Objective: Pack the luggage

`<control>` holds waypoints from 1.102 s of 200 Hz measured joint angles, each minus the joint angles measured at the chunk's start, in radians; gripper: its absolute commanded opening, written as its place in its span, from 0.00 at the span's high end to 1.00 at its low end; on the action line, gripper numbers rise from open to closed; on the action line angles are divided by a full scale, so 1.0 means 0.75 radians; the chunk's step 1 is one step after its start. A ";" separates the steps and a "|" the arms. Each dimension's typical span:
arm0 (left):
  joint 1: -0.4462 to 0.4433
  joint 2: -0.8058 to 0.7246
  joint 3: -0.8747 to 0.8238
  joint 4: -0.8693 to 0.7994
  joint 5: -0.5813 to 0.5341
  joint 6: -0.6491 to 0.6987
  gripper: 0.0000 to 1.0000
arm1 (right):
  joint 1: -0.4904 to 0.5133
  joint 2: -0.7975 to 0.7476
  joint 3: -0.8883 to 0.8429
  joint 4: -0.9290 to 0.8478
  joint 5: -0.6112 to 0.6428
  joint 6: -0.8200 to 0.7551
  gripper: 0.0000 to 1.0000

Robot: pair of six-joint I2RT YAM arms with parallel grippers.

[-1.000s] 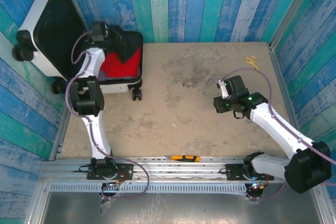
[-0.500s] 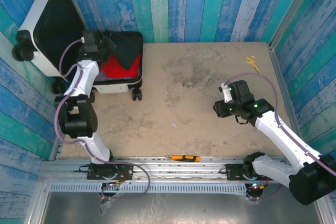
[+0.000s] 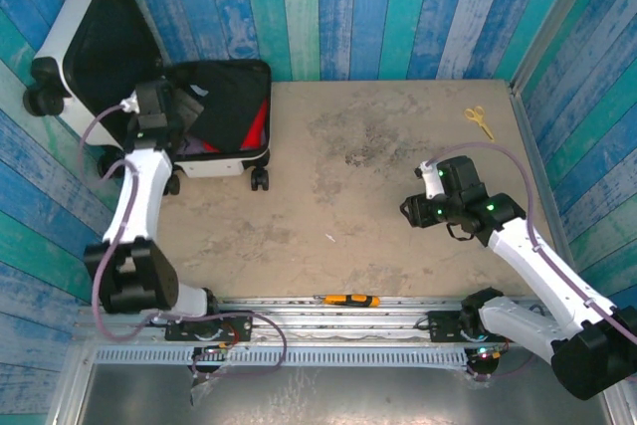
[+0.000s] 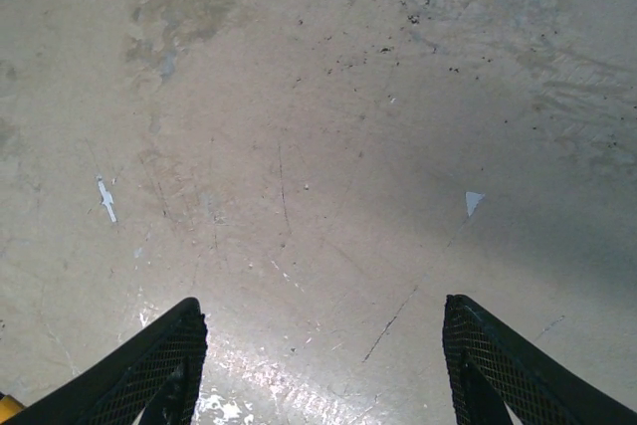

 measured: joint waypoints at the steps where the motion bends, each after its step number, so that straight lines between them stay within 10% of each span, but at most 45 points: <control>1: 0.001 -0.007 -0.002 -0.002 -0.004 0.002 0.06 | 0.001 0.000 -0.001 0.001 -0.001 0.000 0.35; 40: 0.009 -0.292 -0.023 -0.046 -0.088 0.111 0.00 | 0.007 0.008 -0.002 0.015 -0.036 0.029 0.36; 70: 0.011 -0.287 0.022 -0.042 0.019 0.200 0.20 | 0.020 0.052 -0.002 0.067 -0.076 0.063 0.38; 123: 0.010 0.082 0.167 -0.062 0.185 0.320 0.77 | 0.058 0.123 -0.002 0.149 -0.121 0.108 0.44; 220: 0.030 0.646 0.359 -0.252 0.091 0.349 1.00 | 0.077 0.140 -0.002 0.191 -0.127 0.114 0.42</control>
